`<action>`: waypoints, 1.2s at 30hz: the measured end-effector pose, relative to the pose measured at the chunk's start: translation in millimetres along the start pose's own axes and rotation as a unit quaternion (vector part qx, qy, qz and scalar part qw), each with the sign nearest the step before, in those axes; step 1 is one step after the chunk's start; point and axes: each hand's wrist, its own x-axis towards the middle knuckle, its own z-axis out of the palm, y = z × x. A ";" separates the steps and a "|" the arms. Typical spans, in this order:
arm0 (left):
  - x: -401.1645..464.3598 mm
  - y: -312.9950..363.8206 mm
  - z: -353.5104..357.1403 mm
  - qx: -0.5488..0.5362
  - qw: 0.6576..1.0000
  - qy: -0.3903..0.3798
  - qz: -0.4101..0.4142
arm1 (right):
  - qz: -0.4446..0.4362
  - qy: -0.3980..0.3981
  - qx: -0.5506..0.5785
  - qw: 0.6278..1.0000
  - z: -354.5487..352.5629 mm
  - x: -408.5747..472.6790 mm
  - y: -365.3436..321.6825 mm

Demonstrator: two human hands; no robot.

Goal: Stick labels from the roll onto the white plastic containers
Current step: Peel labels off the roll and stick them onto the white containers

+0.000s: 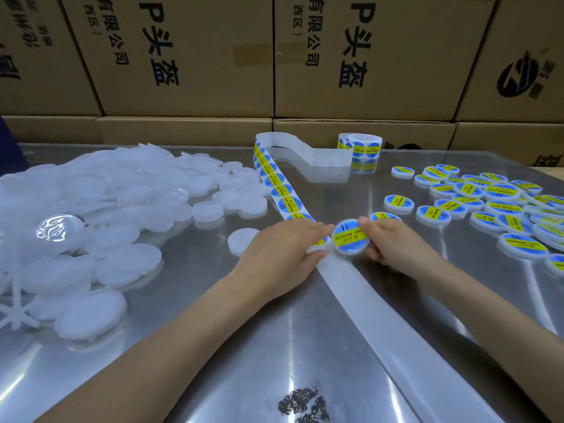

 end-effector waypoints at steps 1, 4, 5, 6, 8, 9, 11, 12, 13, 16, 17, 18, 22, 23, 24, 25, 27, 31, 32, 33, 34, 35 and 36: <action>0.0 -5.6 2.6 0.020 0.999 -0.037 -0.034 | 0.005 -0.006 -0.045 0.999 -3.0 1.9 4.8; -0.6 -15.1 6.5 0.054 0.991 -0.104 -0.069 | 0.028 0.019 -0.188 0.982 -8.2 3.9 13.5; -0.7 -16.5 7.2 0.057 0.989 -0.111 -0.079 | 0.029 0.043 -0.221 0.974 -8.5 2.6 14.2; -0.9 -17.6 7.4 0.058 0.988 -0.116 -0.086 | 0.013 0.066 -0.230 0.971 -8.3 0.8 14.3; -1.2 -18.8 8.1 0.056 0.987 -0.121 -0.087 | -0.064 0.079 -0.202 0.974 -6.4 -0.7 12.9; -1.3 -18.9 8.2 0.053 0.988 -0.121 -0.085 | -0.104 0.066 -0.192 0.974 -4.2 -0.6 11.0; -1.4 -19.3 7.5 0.044 0.989 -0.118 -0.079 | -0.147 0.028 -0.195 0.969 1.7 -0.4 7.4; -1.5 -19.6 6.9 0.039 0.990 -0.113 -0.073 | -0.155 0.020 -0.200 0.967 4.0 0.8 7.5; -1.5 -19.9 6.4 0.033 0.991 -0.110 -0.066 | -0.151 0.021 -0.209 0.966 5.3 2.2 9.0; -0.5 -18.7 4.2 0.017 0.993 -0.110 -0.046 | -0.100 0.035 -0.249 0.963 5.8 7.8 18.0; -0.2 -17.5 3.7 0.010 0.993 -0.109 -0.039 | -0.081 0.028 -0.266 0.960 5.7 9.8 21.9; 0.0 -16.1 3.3 0.001 0.994 -0.106 -0.030 | -0.066 0.019 -0.277 0.959 5.8 11.6 25.4; 0.1 -9.9 1.2 -0.038 0.996 -0.078 -0.003 | -0.126 0.046 -0.255 0.957 2.4 10.2 22.0; 0.2 -9.4 1.2 -0.044 0.997 -0.071 -0.007 | -0.169 0.043 -0.231 0.957 2.2 8.4 18.1; 0.2 -9.2 1.3 -0.051 0.997 -0.062 -0.017 | -0.202 0.024 -0.203 0.958 3.1 6.6 14.3; 0.1 -9.9 2.0 -0.060 0.996 -0.052 -0.034 | -0.222 -0.010 -0.179 0.958 4.8 4.3 11.0; -0.5 -11.9 4.4 -0.077 0.993 -0.046 -0.079 | -0.234 -0.076 -0.159 0.956 10.0 1.0 8.3; -1.1 -15.1 8.4 -0.087 0.983 -0.098 -0.128 | -0.216 -0.083 -0.146 0.962 12.1 1.5 7.7; -0.8 -15.3 9.2 -0.090 0.983 -0.097 -0.129 | -0.214 -0.077 -0.143 0.963 12.4 1.7 8.0; -0.5 -15.5 9.7 -0.093 0.983 -0.091 -0.130 | -0.214 -0.069 -0.140 0.964 13.2 1.4 8.3; -0.2 -15.5 10.2 -0.099 0.983 -0.081 -0.132 | -0.217 -0.059 -0.141 0.964 14.7 1.1 8.7; -0.1 -15.6 10.6 -0.107 0.983 -0.072 -0.134 | -0.223 -0.048 -0.143 0.963 16.3 0.7 8.9; -0.1 -15.4 10.8 -0.115 0.982 -0.064 -0.134 | -0.228 -0.036 -0.143 0.962 18.0 0.6 8.8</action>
